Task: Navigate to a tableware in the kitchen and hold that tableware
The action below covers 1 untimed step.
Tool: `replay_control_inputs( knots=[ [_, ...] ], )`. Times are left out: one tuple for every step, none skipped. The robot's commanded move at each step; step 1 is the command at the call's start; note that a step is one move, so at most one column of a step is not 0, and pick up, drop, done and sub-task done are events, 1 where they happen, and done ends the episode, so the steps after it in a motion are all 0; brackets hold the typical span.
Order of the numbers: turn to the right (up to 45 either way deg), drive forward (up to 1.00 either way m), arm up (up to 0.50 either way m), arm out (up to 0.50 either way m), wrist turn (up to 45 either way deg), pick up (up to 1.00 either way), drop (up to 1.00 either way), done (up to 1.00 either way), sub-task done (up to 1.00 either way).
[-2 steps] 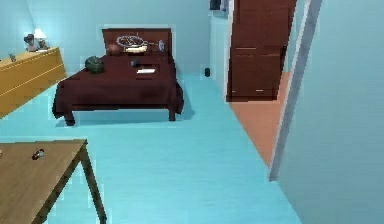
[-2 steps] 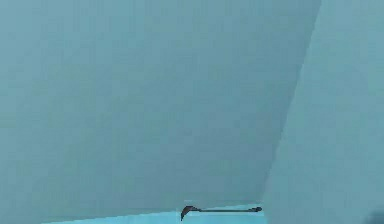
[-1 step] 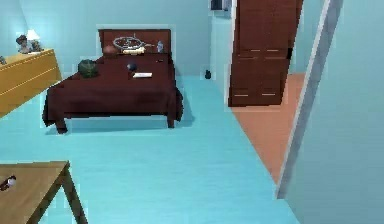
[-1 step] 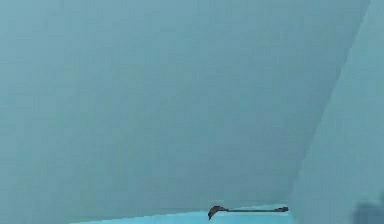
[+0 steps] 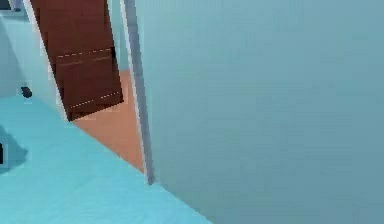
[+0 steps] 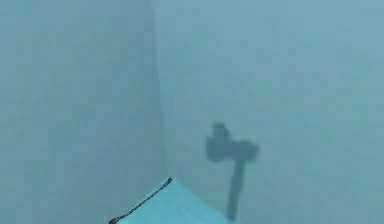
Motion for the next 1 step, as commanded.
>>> replay_control_inputs(
  knots=[
    [30.0, 0.00, 0.00, 0.00, 0.0, 0.00, 0.00, 0.00, 0.00]
  ],
)
